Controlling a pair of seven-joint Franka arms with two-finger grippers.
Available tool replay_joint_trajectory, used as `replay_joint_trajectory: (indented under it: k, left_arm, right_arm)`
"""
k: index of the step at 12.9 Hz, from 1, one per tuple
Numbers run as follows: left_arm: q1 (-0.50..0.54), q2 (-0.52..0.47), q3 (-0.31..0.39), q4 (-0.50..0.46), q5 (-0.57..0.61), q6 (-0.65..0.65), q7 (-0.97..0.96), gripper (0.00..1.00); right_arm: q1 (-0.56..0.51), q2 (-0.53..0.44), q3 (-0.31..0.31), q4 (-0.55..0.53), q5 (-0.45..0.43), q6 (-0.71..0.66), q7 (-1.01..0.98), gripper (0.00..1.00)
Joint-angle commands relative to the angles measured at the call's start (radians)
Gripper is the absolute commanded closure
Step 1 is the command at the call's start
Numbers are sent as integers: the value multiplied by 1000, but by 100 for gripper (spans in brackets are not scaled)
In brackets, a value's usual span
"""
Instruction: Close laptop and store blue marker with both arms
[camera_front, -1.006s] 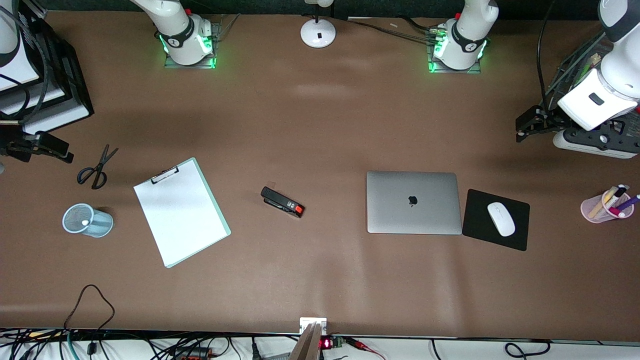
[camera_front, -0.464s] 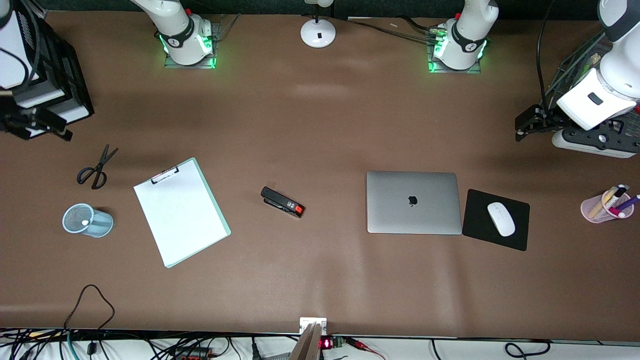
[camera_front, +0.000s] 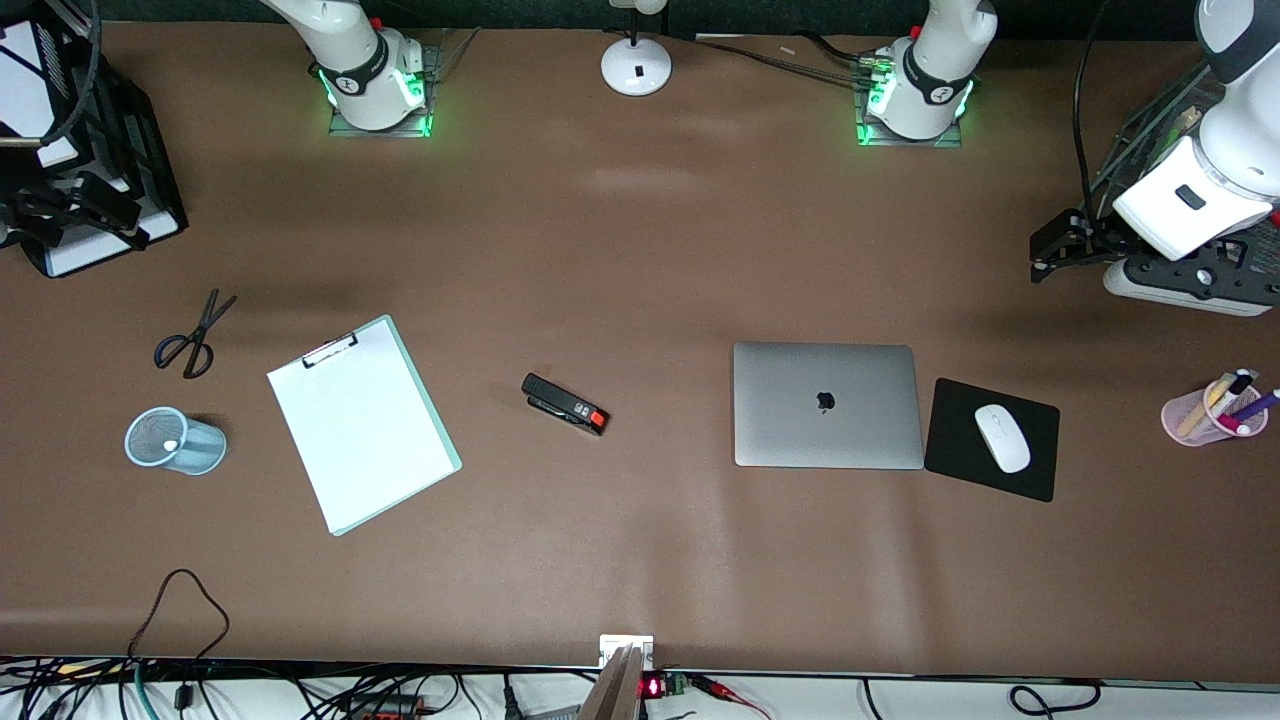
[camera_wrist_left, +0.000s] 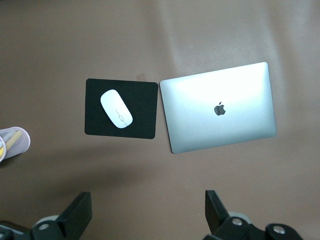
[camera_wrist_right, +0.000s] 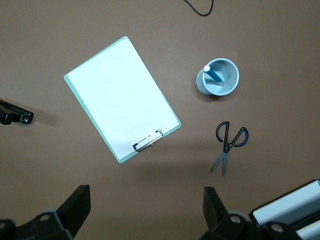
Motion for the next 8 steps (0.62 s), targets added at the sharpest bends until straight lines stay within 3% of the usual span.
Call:
replay_joint_trajectory:
  k: [1, 8]
  left_arm:
    - [3, 11, -4, 34, -6, -28, 16, 0]
    - [3, 17, -2, 37, -4, -28, 22, 0]
  right_arm:
    - [1, -12, 10, -20, -20, 22, 5, 0]
    - [-3, -11, 9, -13, -11, 6, -19, 0]
